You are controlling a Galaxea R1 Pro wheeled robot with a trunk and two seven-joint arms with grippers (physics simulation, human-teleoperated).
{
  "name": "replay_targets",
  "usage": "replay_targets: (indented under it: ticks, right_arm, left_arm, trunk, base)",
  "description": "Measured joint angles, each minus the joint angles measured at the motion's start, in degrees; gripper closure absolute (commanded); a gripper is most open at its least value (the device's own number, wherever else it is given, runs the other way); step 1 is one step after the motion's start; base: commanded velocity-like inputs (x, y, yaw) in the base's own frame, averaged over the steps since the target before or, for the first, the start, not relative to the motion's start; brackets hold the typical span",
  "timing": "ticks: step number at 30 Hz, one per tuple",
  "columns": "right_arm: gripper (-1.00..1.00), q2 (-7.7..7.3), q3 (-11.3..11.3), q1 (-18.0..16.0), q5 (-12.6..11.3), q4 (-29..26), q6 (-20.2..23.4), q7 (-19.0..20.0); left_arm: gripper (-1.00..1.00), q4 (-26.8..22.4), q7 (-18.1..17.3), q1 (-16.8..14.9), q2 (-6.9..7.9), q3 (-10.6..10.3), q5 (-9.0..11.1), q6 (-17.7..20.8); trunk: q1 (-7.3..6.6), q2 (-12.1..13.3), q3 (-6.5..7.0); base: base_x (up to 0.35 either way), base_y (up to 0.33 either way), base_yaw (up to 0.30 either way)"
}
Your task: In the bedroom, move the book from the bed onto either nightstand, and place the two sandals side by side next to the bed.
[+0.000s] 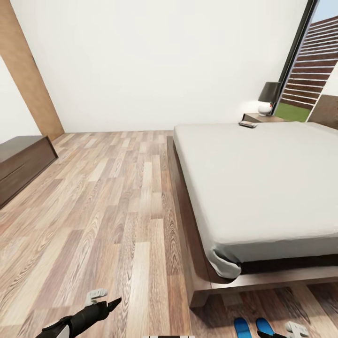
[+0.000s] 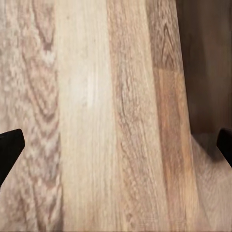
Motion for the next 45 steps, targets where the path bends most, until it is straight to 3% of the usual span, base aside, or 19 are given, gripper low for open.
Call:
replay_targets:
  ticks: [17,19,21,23,24,25,27,33,45]
  right_arm:
    - [-1.0,0.36,0.03,0.0,0.01,0.45,-0.05,-0.03]
    - [-1.0,1.29,0.07,0.0,0.08,1.45,-0.12,-0.09]
    - [-1.0,4.87,0.24,0.01,0.23,3.06,-0.17,-0.44]
    - [-1.0,7.45,0.11,0.0,0.24,3.51,-0.18,-0.84]
    - [-1.0,10.11,0.16,0.01,0.29,3.96,-0.19,-1.66]
    - [-1.0,11.55,0.13,0.02,0.31,4.19,-0.2,-2.25]
    - [-1.0,12.85,0.07,0.02,0.3,4.43,-0.2,-2.96]
    - [-1.0,13.73,0.09,0.02,0.3,4.57,-0.2,-3.43]
    - [-1.0,13.91,0.07,0.02,0.29,4.53,-0.2,-3.49]
  left_arm:
    - [-1.0,0.01,0.0,-0.01,-0.03,-0.03,-0.02,0.0]
    - [-1.0,0.05,0.1,-0.01,-0.28,-0.09,-0.06,-0.02]
    - [-1.0,0.74,0.9,0.0,-1.25,-0.13,-0.14,-0.06]
    - [-1.0,1.21,1.64,0.0,-1.9,-0.11,-0.18,-0.11]
    - [-1.0,1.83,2.92,0.01,-2.79,-0.16,-0.26,-0.35]
    - [-1.0,2.27,3.78,0.01,-3.4,-0.16,-0.27,-0.65]
    - [-1.0,3.3,4.83,0.07,-4.55,-0.18,-0.24,-1.69]
    - [-1.0,5.23,5.53,0.1,-7.0,-0.18,-0.3,-3.22]
    - [-1.0,5.42,5.59,0.11,-7.46,-0.16,-1.02,-3.34]
  trunk:
    - [-0.44,0.23,3.77]
    - [-0.49,0.26,4.21]
    - [-0.54,0.28,4.65]
    - [-0.59,0.31,5.1]
    - [-0.62,0.32,5.32]
    - [-0.64,0.34,5.54]
    - [-0.69,0.36,5.98]
    - [-0.89,0.52,7.31]
    - [-3.52,5.32,9.47]
  base:
    - [0.0,0.0,0.0]
    - [0.0,0.0,0.0]
    - [0.0,0.0,0.0]
    - [0.0,0.0,0.0]
    - [0.0,0.0,0.0]
    - [0.0,0.0,0.0]
    - [0.0,0.0,0.0]
    - [0.0,0.0,0.0]
    - [0.0,0.0,0.0]
